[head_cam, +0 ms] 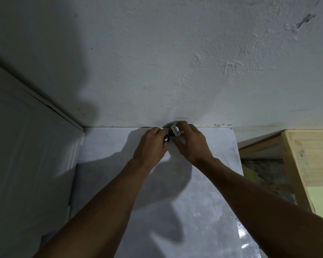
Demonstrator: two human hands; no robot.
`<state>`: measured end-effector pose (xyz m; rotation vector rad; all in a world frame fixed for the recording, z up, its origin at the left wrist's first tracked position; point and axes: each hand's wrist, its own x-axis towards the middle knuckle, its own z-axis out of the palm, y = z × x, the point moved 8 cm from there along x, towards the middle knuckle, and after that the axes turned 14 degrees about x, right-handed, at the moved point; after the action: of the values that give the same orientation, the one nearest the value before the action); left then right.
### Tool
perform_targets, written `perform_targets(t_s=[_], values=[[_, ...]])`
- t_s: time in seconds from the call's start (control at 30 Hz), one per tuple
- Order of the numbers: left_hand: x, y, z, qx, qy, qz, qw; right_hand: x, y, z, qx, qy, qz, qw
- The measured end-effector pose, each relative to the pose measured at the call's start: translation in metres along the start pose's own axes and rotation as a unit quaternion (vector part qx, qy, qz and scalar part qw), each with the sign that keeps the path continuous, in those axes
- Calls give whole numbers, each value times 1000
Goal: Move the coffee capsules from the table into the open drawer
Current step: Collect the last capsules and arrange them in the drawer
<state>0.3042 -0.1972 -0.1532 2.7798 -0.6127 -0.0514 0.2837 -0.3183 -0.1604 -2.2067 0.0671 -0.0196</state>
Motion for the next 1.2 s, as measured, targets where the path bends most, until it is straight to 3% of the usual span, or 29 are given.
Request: perform_targets(t_s=[0.53, 1.03, 1.2], values=[[-20, -36, -5, -40, -24, -126, 991, 5, -9, 18, -54, -50, 16, 997], [-76, -2, -93, -84, 120, -122, 982, -55, -77, -40, -57, -13, -25, 998], [-125, 23, -131, -126, 113, -153, 973, -103, -121, -66, -43, 14, -72, 996]])
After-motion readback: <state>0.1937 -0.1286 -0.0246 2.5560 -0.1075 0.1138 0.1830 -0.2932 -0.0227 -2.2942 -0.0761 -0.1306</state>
